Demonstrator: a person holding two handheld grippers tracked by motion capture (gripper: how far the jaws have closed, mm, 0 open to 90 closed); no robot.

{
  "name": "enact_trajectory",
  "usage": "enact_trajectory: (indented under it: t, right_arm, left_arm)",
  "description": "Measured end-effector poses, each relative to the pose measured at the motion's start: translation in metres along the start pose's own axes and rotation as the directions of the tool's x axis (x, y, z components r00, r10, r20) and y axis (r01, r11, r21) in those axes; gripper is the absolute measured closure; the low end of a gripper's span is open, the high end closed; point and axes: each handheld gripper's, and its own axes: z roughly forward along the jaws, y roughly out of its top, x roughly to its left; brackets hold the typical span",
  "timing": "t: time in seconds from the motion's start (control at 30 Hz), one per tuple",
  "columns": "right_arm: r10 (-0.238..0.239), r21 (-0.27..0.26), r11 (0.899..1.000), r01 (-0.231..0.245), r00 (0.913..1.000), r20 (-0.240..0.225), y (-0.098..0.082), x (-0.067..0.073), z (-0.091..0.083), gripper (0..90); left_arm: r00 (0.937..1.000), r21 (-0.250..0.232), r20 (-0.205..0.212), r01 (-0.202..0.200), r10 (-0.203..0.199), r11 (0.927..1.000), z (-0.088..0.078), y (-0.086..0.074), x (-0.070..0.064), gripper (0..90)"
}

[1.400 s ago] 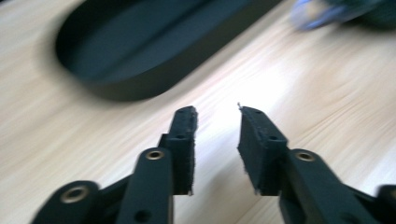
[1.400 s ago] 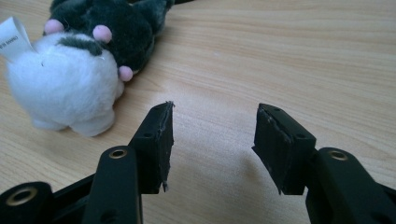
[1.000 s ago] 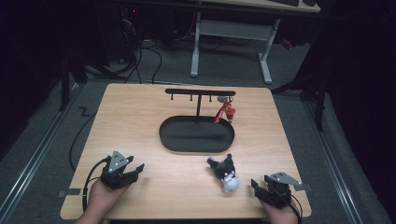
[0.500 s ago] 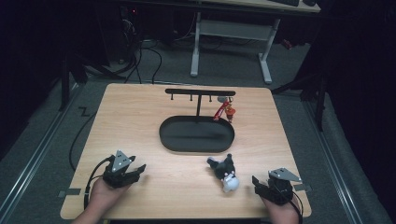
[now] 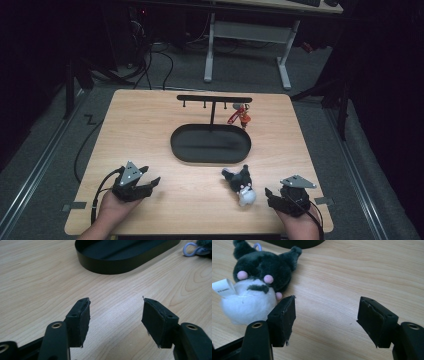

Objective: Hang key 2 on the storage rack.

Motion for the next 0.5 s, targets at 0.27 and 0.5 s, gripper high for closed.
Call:
enact_trajectory:
  t: [0.27, 0.5]
  right_arm:
    - [-0.110, 0.125, 0.986, 0.110, 0.9939, -0.001, 0.024, 0.014, 0.001, 29.7]
    - [-0.113, 0.226, 0.966, 0.126, 0.9913, -0.066, 0.042, 0.013, 0.001, 28.3]
  left_arm:
    - [0.9988, 0.011, 0.049, 0.004, -0.005, 0.9999, -0.003, 0.002, -0.006, 35.2]
    - [0.9986, -0.004, 0.039, -0.035, 0.036, 0.9994, -0.002, 0.005, -0.012, 33.7]
